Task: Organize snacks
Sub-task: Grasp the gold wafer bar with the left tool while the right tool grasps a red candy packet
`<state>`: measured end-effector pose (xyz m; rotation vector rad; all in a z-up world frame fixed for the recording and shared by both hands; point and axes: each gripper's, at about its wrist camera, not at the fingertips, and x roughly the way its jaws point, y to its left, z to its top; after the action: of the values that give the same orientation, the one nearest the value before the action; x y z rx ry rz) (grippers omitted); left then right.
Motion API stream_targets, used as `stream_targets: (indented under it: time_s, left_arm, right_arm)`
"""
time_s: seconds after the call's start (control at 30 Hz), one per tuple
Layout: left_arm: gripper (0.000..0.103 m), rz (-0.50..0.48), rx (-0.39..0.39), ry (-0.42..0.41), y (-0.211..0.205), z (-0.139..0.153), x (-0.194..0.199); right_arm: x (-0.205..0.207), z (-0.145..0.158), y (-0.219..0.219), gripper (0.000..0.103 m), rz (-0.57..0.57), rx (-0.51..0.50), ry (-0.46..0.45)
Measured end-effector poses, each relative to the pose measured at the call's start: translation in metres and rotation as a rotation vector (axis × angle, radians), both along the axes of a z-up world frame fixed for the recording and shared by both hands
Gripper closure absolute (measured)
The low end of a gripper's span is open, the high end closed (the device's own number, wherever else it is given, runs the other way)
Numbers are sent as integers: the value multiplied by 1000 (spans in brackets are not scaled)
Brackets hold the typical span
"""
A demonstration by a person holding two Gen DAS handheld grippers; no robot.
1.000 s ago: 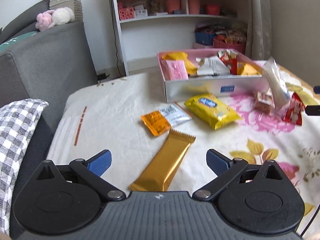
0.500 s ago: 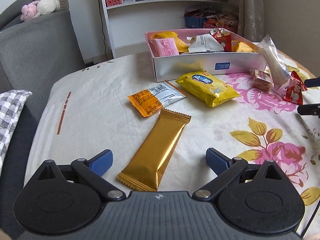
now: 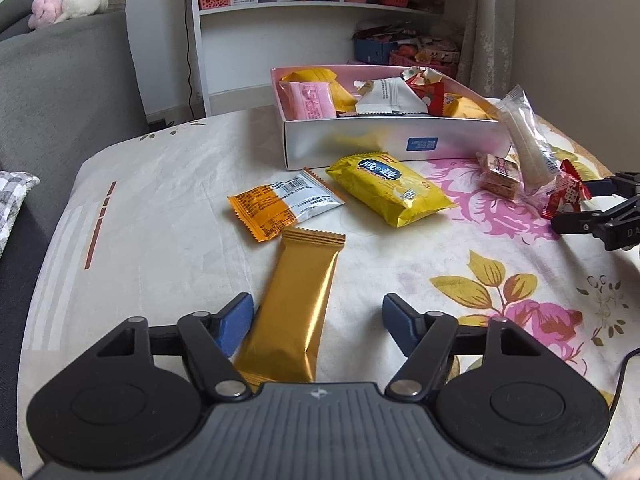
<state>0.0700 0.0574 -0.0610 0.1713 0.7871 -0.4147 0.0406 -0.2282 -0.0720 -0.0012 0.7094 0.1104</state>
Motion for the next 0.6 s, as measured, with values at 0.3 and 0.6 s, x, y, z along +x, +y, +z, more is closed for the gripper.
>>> stream_targets:
  time_s: [0.3, 0.6]
  left_arm:
    - [63, 9, -1, 8, -4, 3, -1]
    - [77, 37, 3, 21, -5, 7, -4]
  right_arm:
    - [-3, 5, 8, 23, 43, -56, -50]
    - [-5, 16, 2, 65, 54, 1, -42]
